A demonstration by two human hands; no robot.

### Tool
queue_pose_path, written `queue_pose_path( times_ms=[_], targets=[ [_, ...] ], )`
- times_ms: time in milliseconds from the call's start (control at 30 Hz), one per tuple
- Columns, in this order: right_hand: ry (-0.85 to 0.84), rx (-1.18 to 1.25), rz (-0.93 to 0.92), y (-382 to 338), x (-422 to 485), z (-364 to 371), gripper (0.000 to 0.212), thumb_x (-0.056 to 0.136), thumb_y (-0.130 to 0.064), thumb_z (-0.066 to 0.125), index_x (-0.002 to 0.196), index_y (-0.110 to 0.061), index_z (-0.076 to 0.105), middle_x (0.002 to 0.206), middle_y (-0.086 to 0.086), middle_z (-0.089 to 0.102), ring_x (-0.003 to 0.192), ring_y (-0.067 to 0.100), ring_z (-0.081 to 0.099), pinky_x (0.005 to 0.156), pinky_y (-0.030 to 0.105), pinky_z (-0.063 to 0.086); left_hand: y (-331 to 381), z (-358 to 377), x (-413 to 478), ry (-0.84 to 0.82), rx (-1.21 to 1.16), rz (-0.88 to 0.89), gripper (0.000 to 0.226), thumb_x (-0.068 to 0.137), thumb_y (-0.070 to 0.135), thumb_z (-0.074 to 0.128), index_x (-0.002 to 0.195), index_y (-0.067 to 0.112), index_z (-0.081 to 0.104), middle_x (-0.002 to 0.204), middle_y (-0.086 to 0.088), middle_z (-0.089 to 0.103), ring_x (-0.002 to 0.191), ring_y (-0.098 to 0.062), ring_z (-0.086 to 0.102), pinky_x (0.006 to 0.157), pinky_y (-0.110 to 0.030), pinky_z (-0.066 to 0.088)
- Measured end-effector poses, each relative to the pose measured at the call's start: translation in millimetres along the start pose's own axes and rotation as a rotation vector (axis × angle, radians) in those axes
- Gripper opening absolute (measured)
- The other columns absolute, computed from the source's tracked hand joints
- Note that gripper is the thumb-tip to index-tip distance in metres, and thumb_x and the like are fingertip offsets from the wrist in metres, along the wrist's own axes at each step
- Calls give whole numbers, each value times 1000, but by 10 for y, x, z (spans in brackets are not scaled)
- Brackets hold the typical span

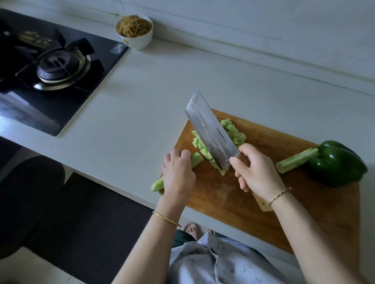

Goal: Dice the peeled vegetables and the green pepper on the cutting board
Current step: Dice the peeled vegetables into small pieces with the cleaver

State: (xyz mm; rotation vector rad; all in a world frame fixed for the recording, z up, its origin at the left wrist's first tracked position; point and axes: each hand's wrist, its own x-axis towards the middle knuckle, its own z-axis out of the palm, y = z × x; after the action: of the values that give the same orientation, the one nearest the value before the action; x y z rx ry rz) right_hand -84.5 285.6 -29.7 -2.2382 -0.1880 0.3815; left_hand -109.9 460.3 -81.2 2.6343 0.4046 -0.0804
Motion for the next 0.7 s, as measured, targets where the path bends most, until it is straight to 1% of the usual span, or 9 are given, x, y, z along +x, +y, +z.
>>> queue_pose_path(
  times_ms=[67, 133, 233, 300, 367, 500, 633, 700],
  targets=[
    [3, 2, -9, -47, -11, 35, 19, 98, -22, 50, 107, -6, 51, 68, 8, 60, 41, 9, 53, 39, 22, 47, 16, 22, -16, 10, -2, 3, 34, 82, -5, 44, 110, 11, 55, 112, -8, 47, 102, -23, 38, 88, -32, 32],
    [4, -7, -13, -74, -34, 58, 21, 97, -22, 51, 106, -3, 51, 68, 11, 61, 41, 13, 54, 42, 30, 50, 24, 39, -18, 19, -16, 0, 36, 83, -6, 43, 112, 11, 56, 114, -7, 48, 104, -24, 38, 91, -33, 31],
    [2, -58, -30, -95, -65, 84, 23, 97, -23, 50, 104, -2, 52, 67, 9, 60, 43, 20, 58, 45, 41, 53, 40, 55, -25, 34, -41, -4, 42, 84, -5, 44, 120, 14, 55, 118, -6, 50, 110, -24, 39, 96, -34, 31],
    [-8, -83, -37, -107, -75, 95, 22, 98, -23, 50, 103, -2, 52, 66, 5, 59, 44, 22, 59, 46, 41, 53, 33, 65, -30, 42, -43, -7, 40, 85, 0, 47, 121, 15, 55, 119, -5, 51, 111, -24, 40, 97, -35, 32],
    [-20, -83, -31, -114, -73, 98, 21, 98, -23, 49, 104, -3, 51, 66, 4, 58, 46, 24, 59, 46, 39, 53, 21, 79, -38, 50, -42, -4, 32, 89, 6, 51, 119, 16, 57, 118, -4, 52, 111, -24, 41, 97, -36, 33],
    [-56, -106, -21, -120, -51, 113, 15, 99, -22, 48, 103, -8, 49, 69, 2, 56, 46, 23, 57, 44, 35, 52, 13, 109, -43, 87, -51, -3, 25, 93, 9, 50, 114, 16, 60, 117, -3, 53, 108, -23, 42, 96, -36, 32],
    [-74, -143, -19, -105, -28, 138, 15, 99, -21, 47, 97, -7, 47, 67, 0, 53, 43, 20, 53, 45, 38, 52, 18, 118, -44, 104, -62, 2, 24, 93, 7, 50, 112, 16, 63, 116, -3, 54, 108, -23, 42, 96, -36, 32],
    [-77, -222, -42, -105, -10, 158, 16, 99, -22, 46, 93, -7, 44, 66, 1, 53, 46, 22, 54, 50, 43, 53, 21, 120, -43, 108, -69, -5, 24, 92, 7, 52, 112, 16, 63, 116, -3, 54, 108, -23, 42, 97, -36, 32]
  ],
)
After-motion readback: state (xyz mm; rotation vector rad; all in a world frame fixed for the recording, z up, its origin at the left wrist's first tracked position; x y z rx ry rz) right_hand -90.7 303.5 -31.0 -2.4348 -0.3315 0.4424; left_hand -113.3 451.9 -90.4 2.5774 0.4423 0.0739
